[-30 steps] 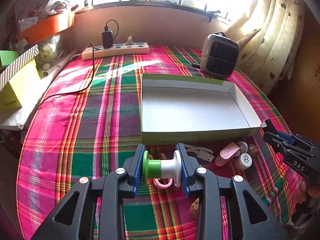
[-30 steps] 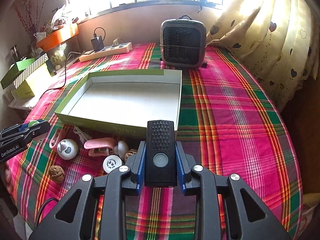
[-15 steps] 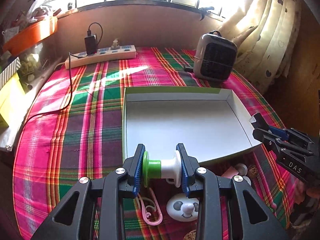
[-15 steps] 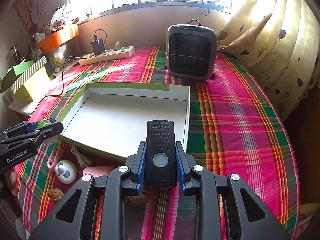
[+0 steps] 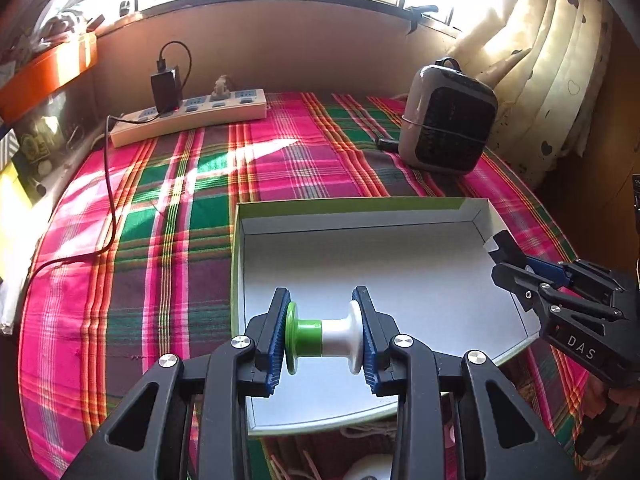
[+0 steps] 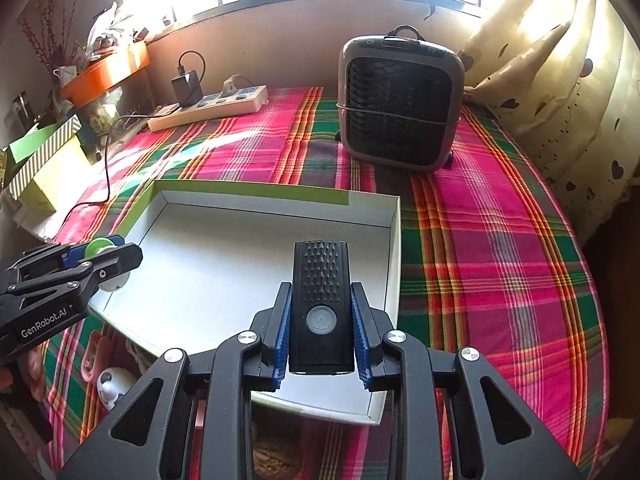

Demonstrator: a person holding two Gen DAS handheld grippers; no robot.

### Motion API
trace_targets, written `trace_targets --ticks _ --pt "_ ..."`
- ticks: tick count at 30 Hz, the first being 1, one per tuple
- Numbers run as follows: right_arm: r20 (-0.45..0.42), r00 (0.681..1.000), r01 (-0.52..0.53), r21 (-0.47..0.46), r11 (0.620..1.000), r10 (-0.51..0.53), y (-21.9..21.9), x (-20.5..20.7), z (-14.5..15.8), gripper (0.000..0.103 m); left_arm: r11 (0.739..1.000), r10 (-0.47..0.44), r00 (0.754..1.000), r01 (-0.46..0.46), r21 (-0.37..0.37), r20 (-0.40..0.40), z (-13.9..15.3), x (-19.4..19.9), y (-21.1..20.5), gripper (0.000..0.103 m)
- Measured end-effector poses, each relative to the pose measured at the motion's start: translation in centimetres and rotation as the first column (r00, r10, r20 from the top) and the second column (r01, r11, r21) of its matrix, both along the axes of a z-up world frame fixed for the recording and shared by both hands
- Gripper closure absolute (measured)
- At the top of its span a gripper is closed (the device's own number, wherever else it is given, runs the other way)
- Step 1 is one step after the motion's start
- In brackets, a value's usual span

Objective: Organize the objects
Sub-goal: 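Carry the spool and remote over the open box with both grippers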

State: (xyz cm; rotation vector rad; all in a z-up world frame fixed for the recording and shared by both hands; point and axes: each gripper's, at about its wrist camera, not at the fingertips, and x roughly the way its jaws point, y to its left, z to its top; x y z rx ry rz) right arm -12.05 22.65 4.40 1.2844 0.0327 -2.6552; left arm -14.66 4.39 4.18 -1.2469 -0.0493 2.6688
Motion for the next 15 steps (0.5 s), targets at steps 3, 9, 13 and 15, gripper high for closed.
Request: trace_targets --ticks 3,9,13,15 --pt "0.01 1.0 0.002 0.005 1.0 -0.002 0.0 -1.0 -0.3 0.075 1.0 -0.004 1.0 0.004 -0.002 0.017 -0.4 -1.1 0.2 0.073" --pt "0.031 1.0 0.006 0.009 1.0 -0.006 0.0 -2.9 -1.0 0.075 1.0 -0.011 1.0 0.012 -0.025 0.027 -1.2 -2.9 0.9 0.073" --pt "0.044 0.999 0.007 0.02 1.0 -0.008 -0.3 -3.7 -1.7 0.075 1.0 -0.005 0.999 0.006 -0.024 0.04 -1.8 -3.8 1.0 0.073" --pt "0.051 0.999 0.008 0.021 1.0 -0.009 -0.3 -4.1 -2.0 0.075 1.0 -0.005 0.999 0.007 -0.028 0.046 -2.1 -4.1 1.0 0.073"
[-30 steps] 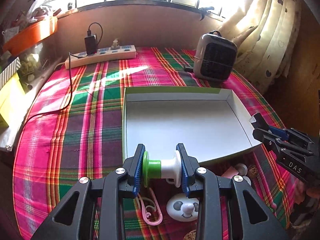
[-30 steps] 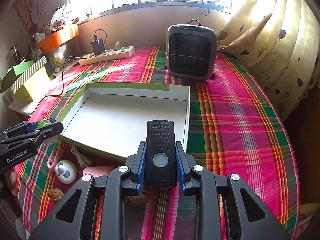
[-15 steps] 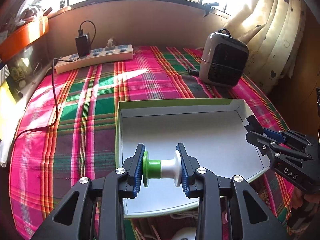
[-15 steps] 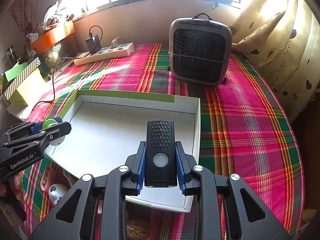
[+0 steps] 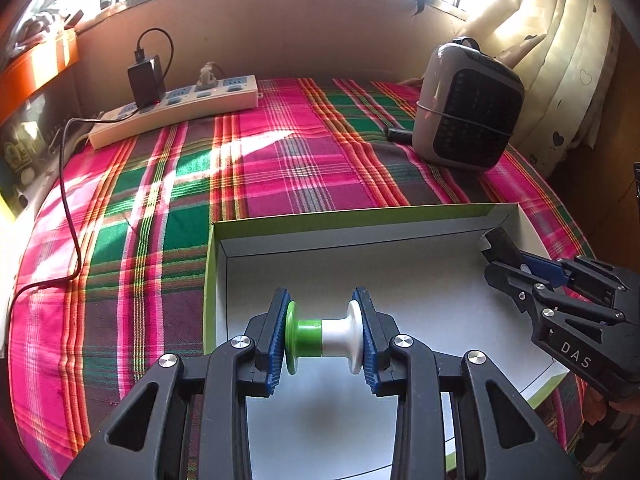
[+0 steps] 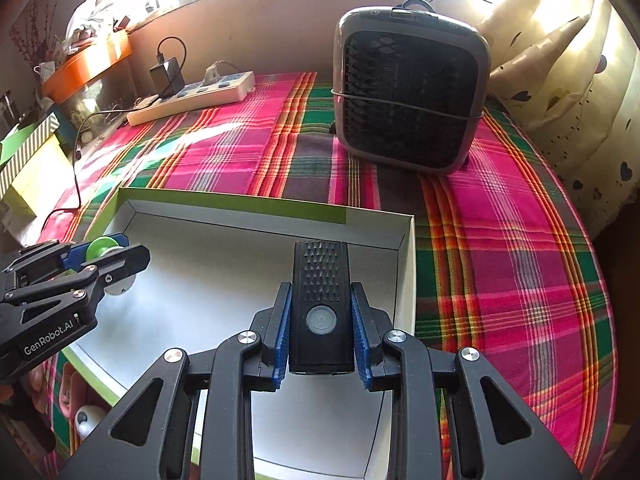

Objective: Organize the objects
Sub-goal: 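Carry the spool and remote over the open box with both grippers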

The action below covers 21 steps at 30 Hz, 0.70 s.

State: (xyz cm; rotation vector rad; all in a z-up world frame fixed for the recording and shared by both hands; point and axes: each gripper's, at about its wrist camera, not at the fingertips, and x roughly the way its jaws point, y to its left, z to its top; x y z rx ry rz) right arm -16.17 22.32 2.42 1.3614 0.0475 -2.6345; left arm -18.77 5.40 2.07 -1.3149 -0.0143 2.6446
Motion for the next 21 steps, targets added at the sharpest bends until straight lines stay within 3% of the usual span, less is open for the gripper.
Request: trace_targets --ticks 21 --pt "-0.014 1.0 0.003 0.026 1.0 -0.002 -0.37 -0.91 -0.4 0.075 0.999 -0.002 1.0 0.002 -0.05 -0.006 -0.51 -0.71 0.59 0.073"
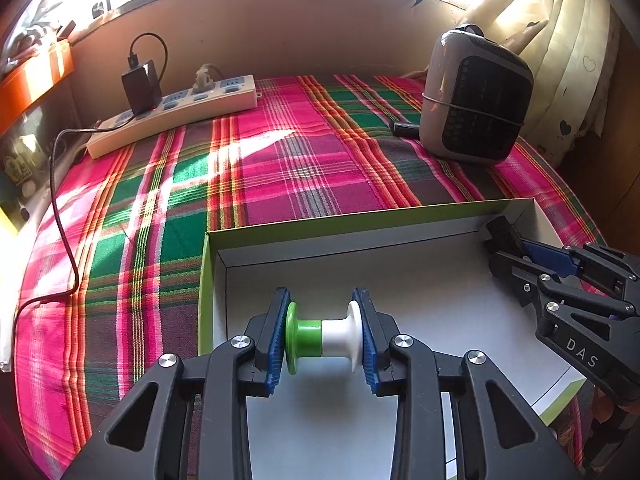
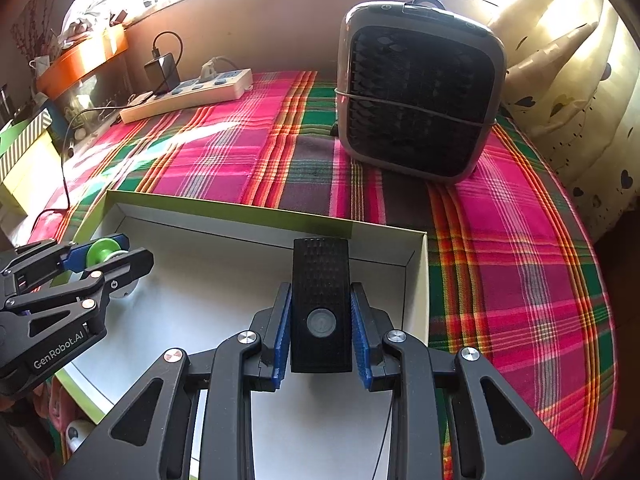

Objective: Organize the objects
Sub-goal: 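Carry the spool and remote over the open box with both grippers, then open both grippers to drop the spool and remote into the box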

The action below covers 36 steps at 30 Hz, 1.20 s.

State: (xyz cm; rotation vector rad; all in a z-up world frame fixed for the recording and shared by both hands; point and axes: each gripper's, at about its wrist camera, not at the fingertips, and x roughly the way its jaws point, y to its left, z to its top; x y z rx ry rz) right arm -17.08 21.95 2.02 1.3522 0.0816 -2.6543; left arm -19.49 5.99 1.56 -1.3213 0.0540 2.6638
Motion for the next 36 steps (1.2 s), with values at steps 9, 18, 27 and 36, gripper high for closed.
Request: trace_targets --ticks 9,18,27,36 --pt "-0.002 1.0 0.007 -0.006 1.0 -0.007 0.2 0.0 0.0 0.075 1.0 -0.002 1.0 0.002 -0.019 0.0 -0.1 0.0 0.0 0.072" --pt "-0.009 1.0 -0.007 -0.039 0.999 0.007 0.0 0.5 0.4 0.055 1.0 -0.007 1.0 0.007 0.012 0.01 0.1 0.5 0.1 0.061" --pt "-0.023 1.0 0.011 -0.048 0.999 -0.012 0.5 1.7 1.0 0.051 1.0 0.004 1.0 -0.004 0.027 0.002 0.8 1.8 -0.4 0.059" --pt "-0.062 0.998 0.003 -0.058 0.998 -0.006 0.7 3.7 2.2 0.051 0.999 0.013 1.0 -0.012 0.049 -0.014 1.8 4.0 -0.9 0.057"
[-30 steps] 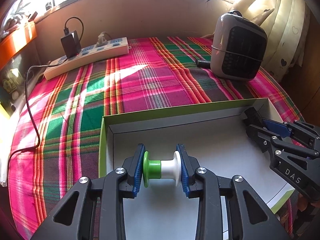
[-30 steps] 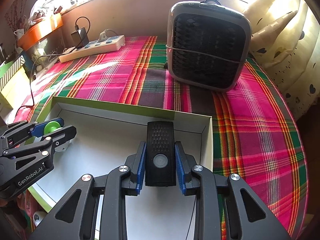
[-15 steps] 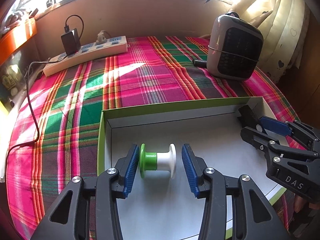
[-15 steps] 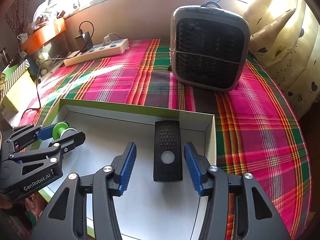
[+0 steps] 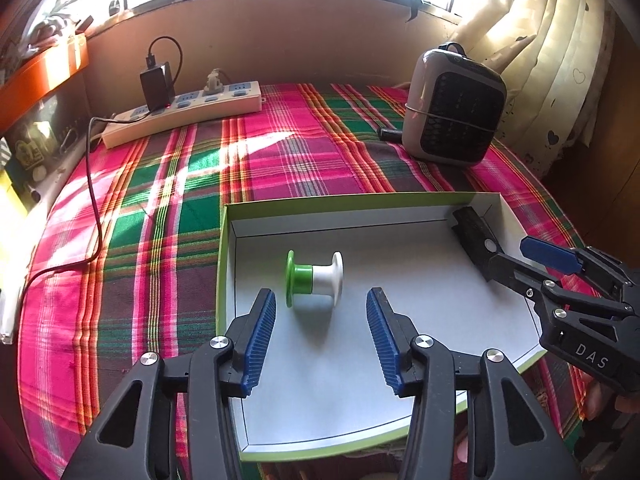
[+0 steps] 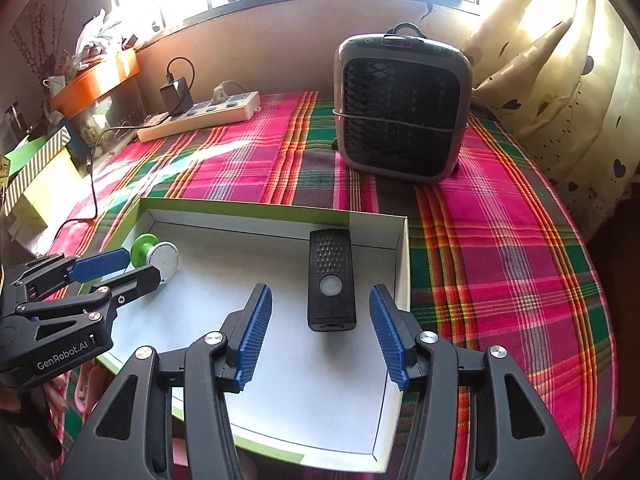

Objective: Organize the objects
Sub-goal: 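Open both grippers to drop the spool and remote into the box, then withdraw both tools and approach the pink earhook and walnut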

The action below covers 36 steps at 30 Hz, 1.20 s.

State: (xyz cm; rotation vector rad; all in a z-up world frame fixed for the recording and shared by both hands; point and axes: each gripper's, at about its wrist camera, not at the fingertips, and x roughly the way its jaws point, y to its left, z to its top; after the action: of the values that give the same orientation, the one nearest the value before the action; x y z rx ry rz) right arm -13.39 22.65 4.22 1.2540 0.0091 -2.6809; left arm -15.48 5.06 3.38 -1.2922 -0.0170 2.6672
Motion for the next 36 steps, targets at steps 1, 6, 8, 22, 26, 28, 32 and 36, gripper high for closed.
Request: trace_targets --ticks 1,6,8,22,26,28,32,36 --pt "-0.005 1.0 -0.001 0.0 1.0 0.001 0.0 0.3 0.1 0.051 1.0 0.002 1.0 -0.002 0.002 -0.004 0.1 0.3 -0.1 0.057" --pt "-0.023 1.0 0.0 -0.013 1.0 0.0 0.6 1.7 0.6 0.051 1.0 0.006 1.0 -0.007 -0.003 -0.028 0.8 2.0 -0.6 0.057" --pt "-0.026 1.0 0.002 -0.022 1.0 -0.003 0.9 2.2 0.7 0.051 1.0 0.018 0.999 -0.018 -0.003 -0.038 1.2 2.7 -0.9 0.057" --pt "-0.077 0.997 -0.004 -0.039 0.999 0.001 2.8 7.4 1.4 0.051 0.997 0.076 0.995 -0.073 0.036 -0.069 2.0 7.3 -3.8 0.056" --pt "-0.077 0.997 -0.008 -0.044 0.999 0.004 3.0 8.4 1.1 0.051 0.995 0.089 0.995 -0.086 0.053 -0.054 1.3 8.2 -4.5 0.056" --pt "-0.077 0.997 -0.017 -0.042 0.999 0.014 3.0 9.0 0.8 0.051 0.995 0.084 0.995 -0.081 0.05 -0.046 1.0 8.6 -4.6 0.056" --pt "-0.087 0.996 -0.025 -0.02 0.999 0.023 3.2 9.8 0.6 0.051 0.995 0.076 0.997 -0.074 0.064 -0.032 0.3 9.8 -4.9 0.056" --pt "-0.085 0.996 -0.022 -0.008 1.0 0.021 3.6 10.4 0.4 0.051 0.995 0.077 0.997 -0.077 0.06 -0.01 -0.5 10.7 -5.2 0.056"
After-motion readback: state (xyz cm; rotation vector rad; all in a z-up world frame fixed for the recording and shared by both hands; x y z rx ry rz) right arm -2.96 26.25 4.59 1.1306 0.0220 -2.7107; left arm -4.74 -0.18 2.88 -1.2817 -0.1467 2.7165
